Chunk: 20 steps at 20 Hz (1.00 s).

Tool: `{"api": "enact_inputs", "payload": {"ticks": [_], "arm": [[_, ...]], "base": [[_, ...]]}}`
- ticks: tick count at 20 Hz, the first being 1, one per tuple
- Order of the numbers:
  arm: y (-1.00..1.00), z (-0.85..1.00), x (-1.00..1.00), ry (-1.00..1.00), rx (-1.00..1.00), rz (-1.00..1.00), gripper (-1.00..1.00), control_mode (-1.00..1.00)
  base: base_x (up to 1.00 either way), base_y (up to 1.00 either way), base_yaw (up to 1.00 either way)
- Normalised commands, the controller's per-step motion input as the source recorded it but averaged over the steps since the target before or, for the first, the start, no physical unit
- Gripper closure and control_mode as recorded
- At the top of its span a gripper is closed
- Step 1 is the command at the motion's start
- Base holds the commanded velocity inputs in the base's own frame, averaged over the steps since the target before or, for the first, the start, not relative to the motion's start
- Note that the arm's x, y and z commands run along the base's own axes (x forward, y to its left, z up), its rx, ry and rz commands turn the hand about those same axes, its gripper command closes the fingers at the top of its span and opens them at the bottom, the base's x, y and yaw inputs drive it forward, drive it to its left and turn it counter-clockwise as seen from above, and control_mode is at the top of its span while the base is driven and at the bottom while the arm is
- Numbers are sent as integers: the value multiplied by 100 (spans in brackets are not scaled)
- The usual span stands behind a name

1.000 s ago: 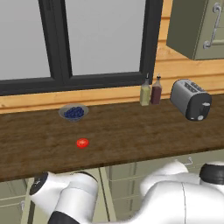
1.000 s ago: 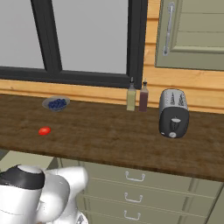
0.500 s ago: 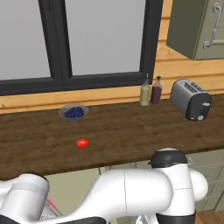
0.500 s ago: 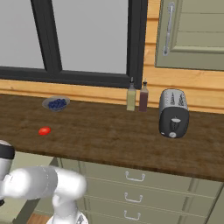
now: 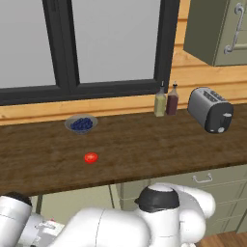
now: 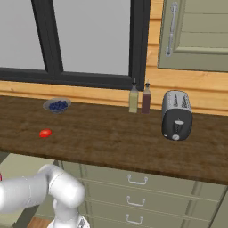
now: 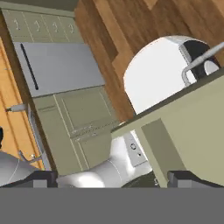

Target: Pick the tongs from the drawer and place it on the counter.

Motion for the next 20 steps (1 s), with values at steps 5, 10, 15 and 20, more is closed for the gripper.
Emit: {"api": "enact_inputs", "payload": {"ticks": [5,10,15,20], "arm": [[-25,-82,65,23,0,30,-100,-100],[-2,-10,72,17,1,16,-100,-100],[0,0,46,13,-1,7,-100,-100],[-12,-23,17,14,-2,2,-100,-100]], "base": [[0,0,0],[0,0,0],[0,0,0],[0,0,0]]}}
